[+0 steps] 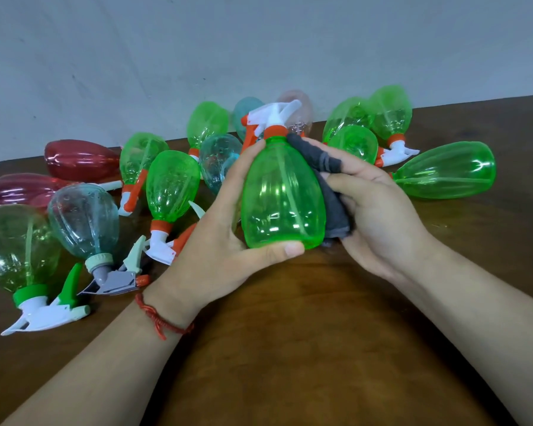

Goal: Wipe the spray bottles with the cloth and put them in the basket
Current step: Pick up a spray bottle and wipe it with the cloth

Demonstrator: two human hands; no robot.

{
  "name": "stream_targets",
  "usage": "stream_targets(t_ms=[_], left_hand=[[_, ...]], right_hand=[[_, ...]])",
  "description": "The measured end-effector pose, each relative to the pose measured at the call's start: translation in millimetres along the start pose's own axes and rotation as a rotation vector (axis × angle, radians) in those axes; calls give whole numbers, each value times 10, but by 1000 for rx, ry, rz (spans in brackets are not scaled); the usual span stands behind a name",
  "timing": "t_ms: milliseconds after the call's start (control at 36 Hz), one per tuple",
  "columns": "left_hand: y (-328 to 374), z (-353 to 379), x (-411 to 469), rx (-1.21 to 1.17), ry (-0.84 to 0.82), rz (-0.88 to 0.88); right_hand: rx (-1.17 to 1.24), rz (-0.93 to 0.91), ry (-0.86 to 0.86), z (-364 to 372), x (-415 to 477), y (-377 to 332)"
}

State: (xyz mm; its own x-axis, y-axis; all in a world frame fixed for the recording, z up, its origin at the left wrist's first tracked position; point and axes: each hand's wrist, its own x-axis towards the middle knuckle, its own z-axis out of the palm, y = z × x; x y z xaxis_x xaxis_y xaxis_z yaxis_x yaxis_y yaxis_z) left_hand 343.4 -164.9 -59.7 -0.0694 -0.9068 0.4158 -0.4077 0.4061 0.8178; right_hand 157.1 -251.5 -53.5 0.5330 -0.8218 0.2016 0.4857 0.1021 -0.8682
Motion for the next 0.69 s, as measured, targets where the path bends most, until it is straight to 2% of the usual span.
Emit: stream_targets(t_ms=[111, 306, 528, 611, 694], left_hand=[[-34, 11, 14, 47, 53, 27], [-79, 26, 67, 83, 278, 65], [-126, 6, 99, 229, 383, -9], [-112, 16, 100, 168, 376, -46], [-94, -25, 75, -86, 282, -108]], right_hand=[[-9, 9, -3, -11, 9, 32], [-131, -94, 25, -2, 2, 105], [-605, -294, 37, 53, -94, 186], [-637, -284, 39, 40, -101, 228], [-616, -247, 59, 12, -74, 190]])
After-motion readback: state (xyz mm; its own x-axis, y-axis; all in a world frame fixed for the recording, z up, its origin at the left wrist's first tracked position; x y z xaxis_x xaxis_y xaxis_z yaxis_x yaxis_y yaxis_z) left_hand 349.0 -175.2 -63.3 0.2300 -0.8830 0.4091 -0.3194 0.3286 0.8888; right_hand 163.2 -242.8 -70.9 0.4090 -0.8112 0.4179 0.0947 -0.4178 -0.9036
